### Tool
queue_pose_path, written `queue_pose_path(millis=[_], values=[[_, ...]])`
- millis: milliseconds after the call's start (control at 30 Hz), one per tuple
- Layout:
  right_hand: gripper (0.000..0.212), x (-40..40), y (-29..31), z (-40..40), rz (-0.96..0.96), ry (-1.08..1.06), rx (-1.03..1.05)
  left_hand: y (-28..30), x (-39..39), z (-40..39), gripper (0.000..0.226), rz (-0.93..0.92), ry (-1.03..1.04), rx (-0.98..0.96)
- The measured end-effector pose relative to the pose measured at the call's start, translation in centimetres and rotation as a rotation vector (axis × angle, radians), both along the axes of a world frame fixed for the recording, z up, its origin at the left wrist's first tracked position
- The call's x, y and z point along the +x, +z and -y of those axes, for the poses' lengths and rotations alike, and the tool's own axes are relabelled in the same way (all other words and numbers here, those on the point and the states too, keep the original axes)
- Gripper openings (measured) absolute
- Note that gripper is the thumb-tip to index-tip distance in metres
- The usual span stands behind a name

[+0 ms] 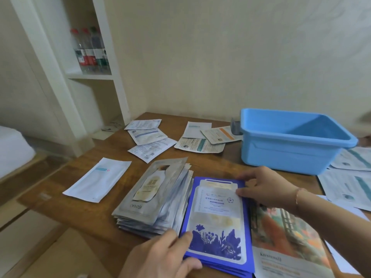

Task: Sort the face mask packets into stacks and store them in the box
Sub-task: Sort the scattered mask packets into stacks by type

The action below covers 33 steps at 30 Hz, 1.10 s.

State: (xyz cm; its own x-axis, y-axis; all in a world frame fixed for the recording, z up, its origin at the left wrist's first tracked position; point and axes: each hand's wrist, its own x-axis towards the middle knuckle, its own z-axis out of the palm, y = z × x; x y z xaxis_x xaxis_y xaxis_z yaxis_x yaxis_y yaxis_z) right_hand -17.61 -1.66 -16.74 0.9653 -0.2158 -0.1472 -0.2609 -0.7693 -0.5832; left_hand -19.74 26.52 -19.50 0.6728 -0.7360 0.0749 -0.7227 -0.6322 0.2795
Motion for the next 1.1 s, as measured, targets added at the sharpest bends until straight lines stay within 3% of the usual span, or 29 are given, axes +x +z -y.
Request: queue_pose_path(millis=[300, 433, 667, 833, 1000, 1100], values=[[0.035, 0.3, 0.6, 0.0, -0.048, 0.033, 0.039, -3.5, 0.8, 0.7, 0.081, 0.409, -0.006, -0.095], [0.032, -0.1, 0.6, 0.1, -0.043, 0.037, -0.003, -3.7, 0.9, 0.7, 0.081, 0.486, -0.054, -0.086], [0.018, -0.2, 0.0, 0.2, -0.021, 0.049, -0.038, -3.8, 1.0, 0.5, 0.080, 0.561, -0.104, -0.117], [0.024, -0.4, 0.4, 0.0, -0.034, 0.056, -0.046, -3.8, 1.0, 0.3, 0.076, 0.573, -0.123, -0.123], [0.026, -0.4, 0.6, -0.1, -0.043, 0.041, -0.010, -3.5, 0.9, -0.4, 0.071, 0.444, -0.121, -0.109], [0.024, -0.1, 0.8, -0.2, -0.076, 0.019, 0.002, -2.6, 0.5, -1.5, 0.062, 0.386, 0.042, -0.084]])
